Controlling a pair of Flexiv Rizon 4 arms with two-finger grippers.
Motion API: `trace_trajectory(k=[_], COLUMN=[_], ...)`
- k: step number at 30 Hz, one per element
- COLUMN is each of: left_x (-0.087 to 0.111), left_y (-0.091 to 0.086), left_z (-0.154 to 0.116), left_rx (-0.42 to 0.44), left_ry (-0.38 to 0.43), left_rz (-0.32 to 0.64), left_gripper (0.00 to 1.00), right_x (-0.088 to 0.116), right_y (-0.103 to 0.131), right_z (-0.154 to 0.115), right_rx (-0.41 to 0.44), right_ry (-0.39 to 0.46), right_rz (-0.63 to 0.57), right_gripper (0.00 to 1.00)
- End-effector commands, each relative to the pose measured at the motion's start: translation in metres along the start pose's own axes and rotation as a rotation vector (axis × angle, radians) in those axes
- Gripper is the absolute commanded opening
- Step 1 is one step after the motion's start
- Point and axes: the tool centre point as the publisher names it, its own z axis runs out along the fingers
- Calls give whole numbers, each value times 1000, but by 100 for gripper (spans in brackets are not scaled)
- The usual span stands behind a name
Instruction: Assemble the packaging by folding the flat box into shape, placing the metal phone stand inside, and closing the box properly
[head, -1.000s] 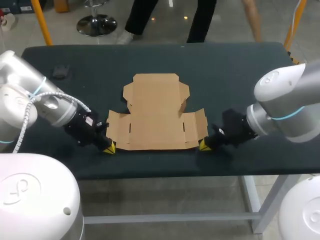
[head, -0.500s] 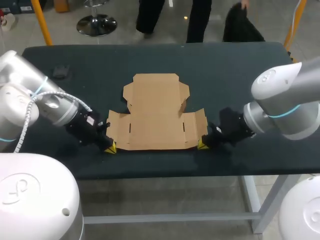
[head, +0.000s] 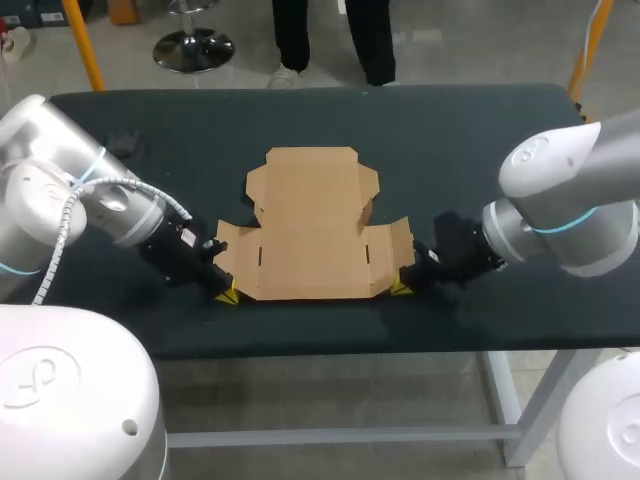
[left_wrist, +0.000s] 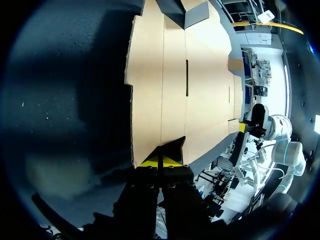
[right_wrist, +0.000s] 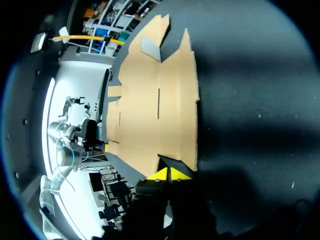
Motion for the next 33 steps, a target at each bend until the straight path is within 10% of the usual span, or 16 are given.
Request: trace_trajectory(k=[1,33], left_x=[5,23], left_y=[1,-1], left_z=[-3,-8], left_rx=[2,48], left_ry=[-20,-118], left_rz=[0,49], left_gripper=[0,0], right_x=[0,16], right_y=[1,6], right_z=[0,4], right_rx=[3,9], right_ry=[1,-24], right_rz=[-1,-27], right_gripper=[0,0])
